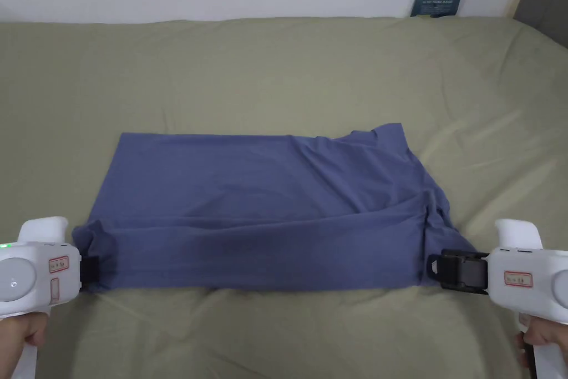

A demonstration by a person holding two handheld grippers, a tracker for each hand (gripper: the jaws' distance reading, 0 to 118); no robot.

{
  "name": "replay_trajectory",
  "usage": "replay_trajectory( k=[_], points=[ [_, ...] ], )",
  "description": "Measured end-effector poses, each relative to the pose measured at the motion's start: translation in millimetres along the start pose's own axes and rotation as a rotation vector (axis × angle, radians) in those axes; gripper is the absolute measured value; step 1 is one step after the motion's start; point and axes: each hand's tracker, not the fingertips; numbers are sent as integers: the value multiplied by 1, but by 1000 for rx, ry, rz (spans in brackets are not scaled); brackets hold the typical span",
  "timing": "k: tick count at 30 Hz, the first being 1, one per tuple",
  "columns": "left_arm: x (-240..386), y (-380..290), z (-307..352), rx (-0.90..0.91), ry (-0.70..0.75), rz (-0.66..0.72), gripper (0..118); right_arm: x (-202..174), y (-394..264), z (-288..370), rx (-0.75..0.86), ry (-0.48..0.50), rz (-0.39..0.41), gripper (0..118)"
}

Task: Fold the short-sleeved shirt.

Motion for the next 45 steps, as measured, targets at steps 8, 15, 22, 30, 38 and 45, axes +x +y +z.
replay_trajectory(
  k=[8, 15, 22, 30, 38, 45],
  points=[
    [1, 2, 1, -7, 14, -19, 4, -6, -2, 0, -16, 55, 81, 12],
    [3, 3, 20, -16, 32, -44, 4, -1, -8, 27, 11, 66, 104, 12],
    [-11, -27, 48, -18, 26, -18, 4, -9, -28, 61, 19, 89, 105, 12],
    [-26, -98, 92, -13, 9, 32, 4, -7, -78, 91, -7, 122, 90, 12],
    [-32, -114, 100, -14, 0, 56, 5, 3, -100, 77, -26, 122, 42, 13],
    [-34, -109, 105, 24, -11, 56, 116, 1, -92, 93, 88, 78, -2, 118]
  ],
)
